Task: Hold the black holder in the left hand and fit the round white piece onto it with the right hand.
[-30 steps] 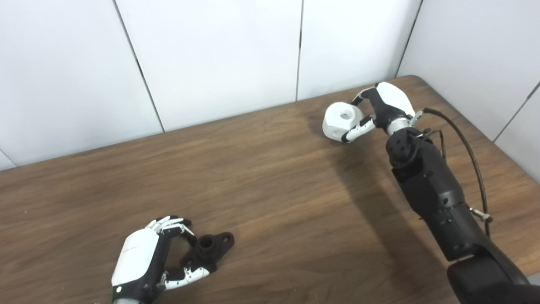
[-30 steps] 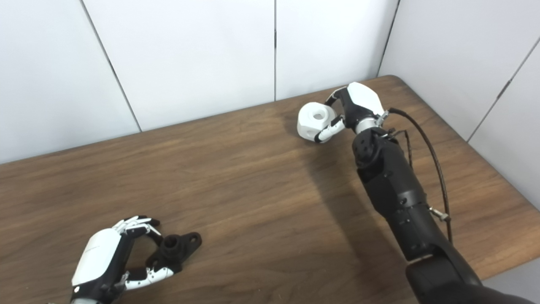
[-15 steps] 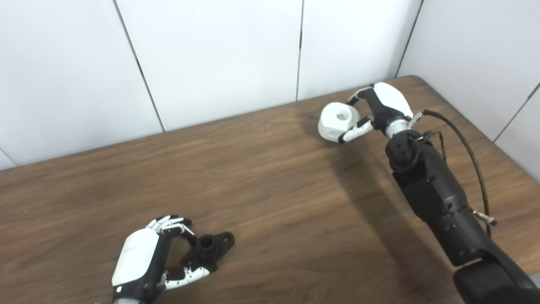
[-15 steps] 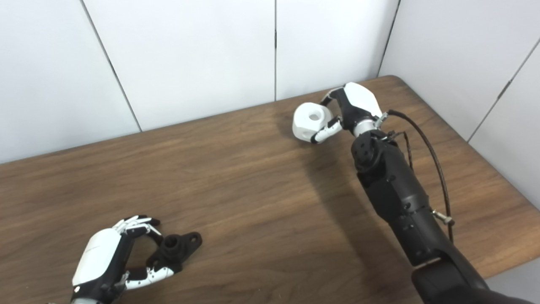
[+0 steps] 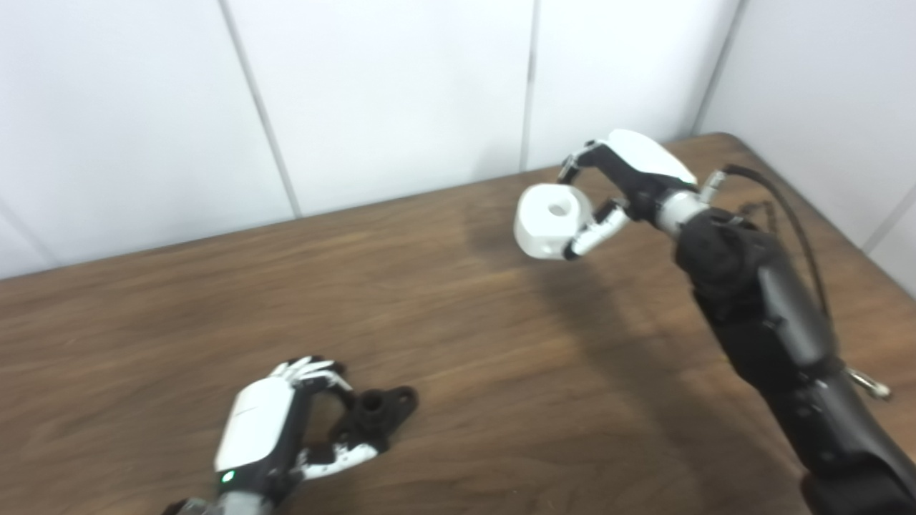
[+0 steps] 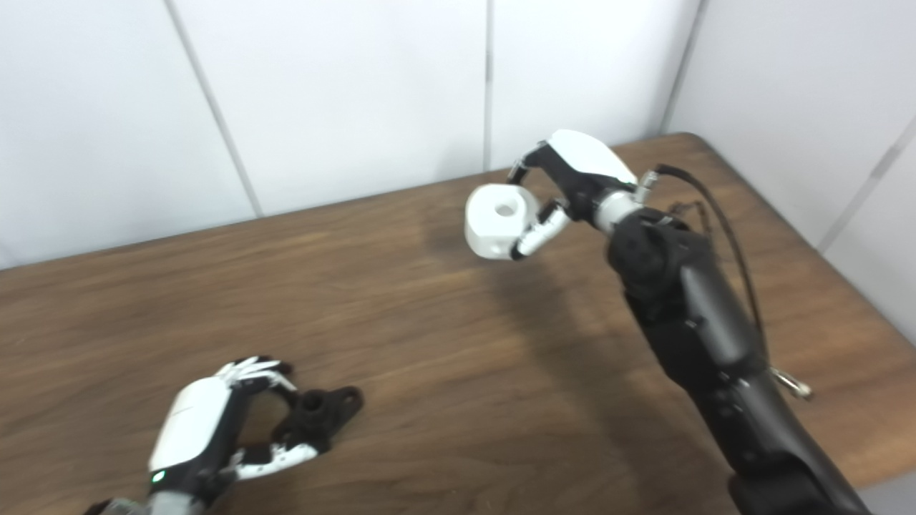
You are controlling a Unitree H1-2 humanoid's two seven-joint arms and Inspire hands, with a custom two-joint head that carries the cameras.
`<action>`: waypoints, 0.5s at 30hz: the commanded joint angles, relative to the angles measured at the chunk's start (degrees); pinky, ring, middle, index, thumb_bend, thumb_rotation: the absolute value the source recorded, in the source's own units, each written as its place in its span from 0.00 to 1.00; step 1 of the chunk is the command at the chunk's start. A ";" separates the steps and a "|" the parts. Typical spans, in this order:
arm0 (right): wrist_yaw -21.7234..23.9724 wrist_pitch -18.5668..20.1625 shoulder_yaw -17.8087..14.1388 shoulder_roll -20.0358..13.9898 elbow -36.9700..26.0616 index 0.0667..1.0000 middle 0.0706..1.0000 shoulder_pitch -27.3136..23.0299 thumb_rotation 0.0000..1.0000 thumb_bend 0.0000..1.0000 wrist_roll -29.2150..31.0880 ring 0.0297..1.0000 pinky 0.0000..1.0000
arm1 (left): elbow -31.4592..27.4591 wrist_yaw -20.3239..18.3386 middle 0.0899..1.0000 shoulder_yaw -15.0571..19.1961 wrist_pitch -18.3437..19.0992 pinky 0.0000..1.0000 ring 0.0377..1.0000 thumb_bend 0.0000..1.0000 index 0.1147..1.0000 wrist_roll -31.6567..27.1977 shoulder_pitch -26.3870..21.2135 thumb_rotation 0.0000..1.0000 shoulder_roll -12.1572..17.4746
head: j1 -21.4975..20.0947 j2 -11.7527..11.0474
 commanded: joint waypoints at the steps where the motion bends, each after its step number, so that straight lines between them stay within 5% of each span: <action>1: 2.00 0.06 -0.41 -0.71 -3.56 0.45 0.81 -2.30 0.14 0.52 -0.88 0.96 1.00 | 2.63 -2.11 0.76 -2.02 0.97 0.92 0.87 0.52 0.42 0.90 0.62 0.05 -0.87 | 1.21 0.27; 7: 8.22 0.02 2.07 -0.71 -8.91 0.45 0.80 -2.31 0.14 0.52 0.13 0.94 1.00 | 3.50 -1.95 0.76 -3.67 2.20 0.93 0.88 0.52 0.42 3.31 -0.10 0.05 -2.46 | 5.89 1.73; 15: 15.01 0.06 3.32 4.63 -15.32 0.45 0.81 -1.63 0.14 0.52 -2.19 0.94 1.00 | 3.41 -2.48 0.77 -5.13 5.00 0.94 0.89 0.52 0.42 5.43 -0.83 0.05 -3.57 | 7.52 2.86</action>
